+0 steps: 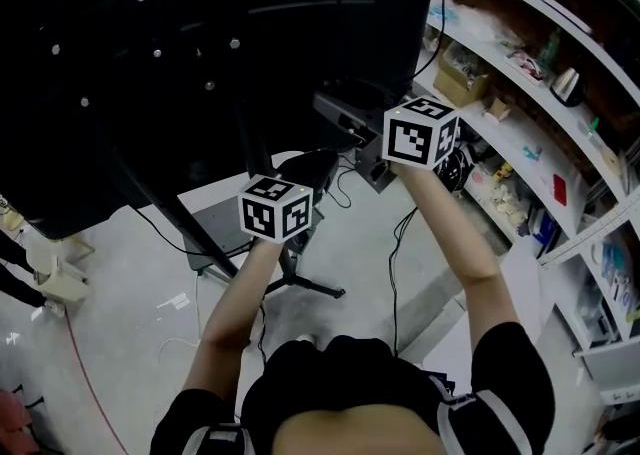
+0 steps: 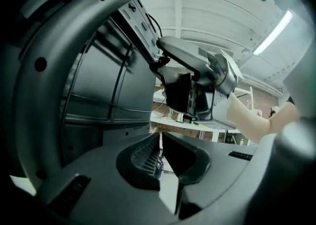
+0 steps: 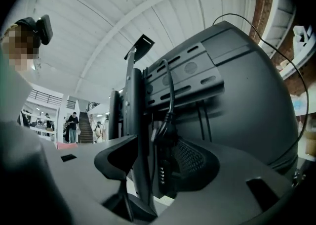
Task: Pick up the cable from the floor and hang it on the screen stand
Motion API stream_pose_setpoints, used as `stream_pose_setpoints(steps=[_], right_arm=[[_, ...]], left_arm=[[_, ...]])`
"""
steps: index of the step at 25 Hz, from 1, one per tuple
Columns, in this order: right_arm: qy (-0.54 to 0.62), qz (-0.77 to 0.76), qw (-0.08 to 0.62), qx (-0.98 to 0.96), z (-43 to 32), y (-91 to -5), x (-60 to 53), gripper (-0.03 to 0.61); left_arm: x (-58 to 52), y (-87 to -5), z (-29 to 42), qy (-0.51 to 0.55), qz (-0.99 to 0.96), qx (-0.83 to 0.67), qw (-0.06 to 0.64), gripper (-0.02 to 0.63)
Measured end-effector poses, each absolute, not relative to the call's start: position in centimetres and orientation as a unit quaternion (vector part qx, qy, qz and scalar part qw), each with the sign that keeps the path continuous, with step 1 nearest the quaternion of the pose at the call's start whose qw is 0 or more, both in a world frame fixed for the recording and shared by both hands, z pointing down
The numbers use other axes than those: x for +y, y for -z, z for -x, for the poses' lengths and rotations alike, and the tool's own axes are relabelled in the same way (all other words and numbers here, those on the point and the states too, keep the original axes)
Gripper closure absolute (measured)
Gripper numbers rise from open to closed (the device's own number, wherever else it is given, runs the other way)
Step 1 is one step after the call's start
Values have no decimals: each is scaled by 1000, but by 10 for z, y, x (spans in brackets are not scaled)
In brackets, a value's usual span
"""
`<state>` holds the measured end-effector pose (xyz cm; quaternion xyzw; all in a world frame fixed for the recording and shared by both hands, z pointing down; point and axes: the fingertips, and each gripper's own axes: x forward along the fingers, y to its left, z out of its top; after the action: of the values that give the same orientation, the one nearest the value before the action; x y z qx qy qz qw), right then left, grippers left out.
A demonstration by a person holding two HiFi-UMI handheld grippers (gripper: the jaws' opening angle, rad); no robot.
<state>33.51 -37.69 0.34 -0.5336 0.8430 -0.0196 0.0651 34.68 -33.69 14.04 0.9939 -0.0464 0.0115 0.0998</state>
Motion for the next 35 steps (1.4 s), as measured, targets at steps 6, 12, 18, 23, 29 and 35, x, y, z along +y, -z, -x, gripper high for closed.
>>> stream_pose_setpoints(steps=[6,12,18,23,29,35], right_arm=[[69,551,66,829,-349,-67,-385,336],[69,579,87,807,-352,-106,-358,341],[48,647,86,756,-337,-135,-323,519],[51,670,96,734,-322,-152,-306,548],[57,674,101,730,-315,-162,-299,554],[53,675,104,729,-301,-166,-303,554]], left_arm=[[-340,-156,-333,-8,-993,-59,107,591],[-337,-172,-318,-3,-992,-85,93,591],[-333,-185,-294,1,-987,-131,92,591],[-329,-191,-280,4,-983,-147,107,591],[-326,-202,-268,1,-980,-151,128,591],[-326,-211,-256,-8,-980,-150,131,591]])
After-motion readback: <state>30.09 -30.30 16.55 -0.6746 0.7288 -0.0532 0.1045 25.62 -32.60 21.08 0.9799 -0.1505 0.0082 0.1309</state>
